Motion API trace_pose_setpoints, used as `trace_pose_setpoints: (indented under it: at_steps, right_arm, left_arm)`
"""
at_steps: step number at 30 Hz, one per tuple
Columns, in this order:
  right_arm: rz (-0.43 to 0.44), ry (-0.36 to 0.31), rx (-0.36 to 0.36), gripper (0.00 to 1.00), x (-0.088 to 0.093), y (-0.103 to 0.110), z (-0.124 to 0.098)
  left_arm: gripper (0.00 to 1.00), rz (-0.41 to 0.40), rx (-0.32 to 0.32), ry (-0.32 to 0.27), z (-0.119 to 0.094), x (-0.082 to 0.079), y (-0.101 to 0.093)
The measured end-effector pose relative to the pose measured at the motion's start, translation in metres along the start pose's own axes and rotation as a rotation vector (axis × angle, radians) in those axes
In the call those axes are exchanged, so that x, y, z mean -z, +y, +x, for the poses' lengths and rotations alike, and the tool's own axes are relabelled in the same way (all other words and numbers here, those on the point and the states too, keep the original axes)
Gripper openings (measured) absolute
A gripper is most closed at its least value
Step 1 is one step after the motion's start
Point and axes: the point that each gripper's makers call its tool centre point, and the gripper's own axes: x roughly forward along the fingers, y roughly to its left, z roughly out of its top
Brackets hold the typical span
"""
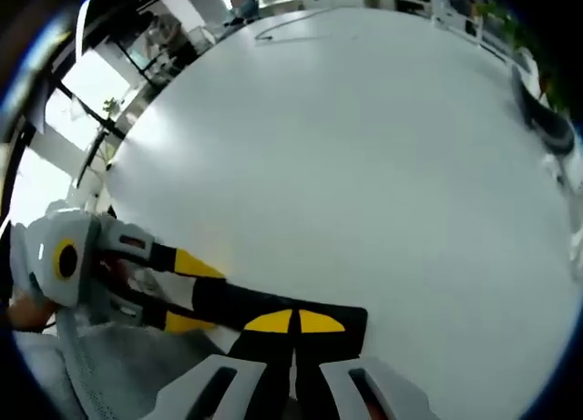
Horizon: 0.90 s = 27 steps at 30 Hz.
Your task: Press the specified remote control buttons in sequence, fully releasing each button before pressing the next.
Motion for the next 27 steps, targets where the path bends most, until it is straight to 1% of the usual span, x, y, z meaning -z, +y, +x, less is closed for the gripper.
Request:
trace_pose_setpoints:
  at_steps: [1,3,5,8,11,14,18,19,21,22,24,27]
  right_arm:
    - [0.034,0.02,-0.033,0.0,0.0,0.005,-0.001]
    - [0.06,0.038,-0.067,0.0,-0.001,0.008,-0.001]
    - [0.08,0.085,-0.077,0.0,0.0,0.007,0.0]
    - [0.11,0.123,-0.093,0.0,-0.001,0.009,0.002]
    - [0.106,0.14,-0.084,0.0,-0.002,0.011,0.004]
    - [0.128,0.209,-0.091,0.0,0.004,0.014,0.007]
    - [0.115,0.219,-0.098,0.0,-0.001,0.018,0.012]
    - [0.111,0.224,-0.092,0.0,-0.001,0.018,0.013]
    - [0.103,0.261,-0.057,0.0,0.003,0.013,0.014]
    - [0.099,0.272,-0.054,0.0,0.005,0.013,0.014]
    - [0.099,0.273,-0.058,0.0,0.004,0.014,0.013]
    - [0.083,0.289,-0.043,0.0,0.005,0.015,0.014]
  left_arm:
    - [0.23,-0.008,0.002,0.001,0.0,0.0,-0.001]
    - [0.23,-0.01,0.005,-0.001,0.0,-0.001,-0.001]
    - [0.23,-0.01,0.005,0.0,0.0,-0.001,0.0]
    - [0.23,-0.013,0.005,-0.003,0.0,-0.001,0.0]
    - [0.23,-0.017,0.006,-0.003,0.0,-0.001,0.0]
    - [0.23,-0.01,0.007,-0.002,0.0,-0.001,0.0]
    - [0.23,-0.006,0.008,0.0,0.0,-0.001,0.0]
    - [0.23,-0.005,0.007,0.001,0.0,0.0,0.0]
    - [0.23,-0.005,0.007,0.001,0.0,0.0,0.0]
    - [0.23,-0.007,0.007,0.001,0.001,0.0,0.0]
    - [0.23,-0.009,0.008,0.0,0.0,0.0,0.0]
    - [0.23,-0.008,0.007,0.0,0.0,0.0,0.0]
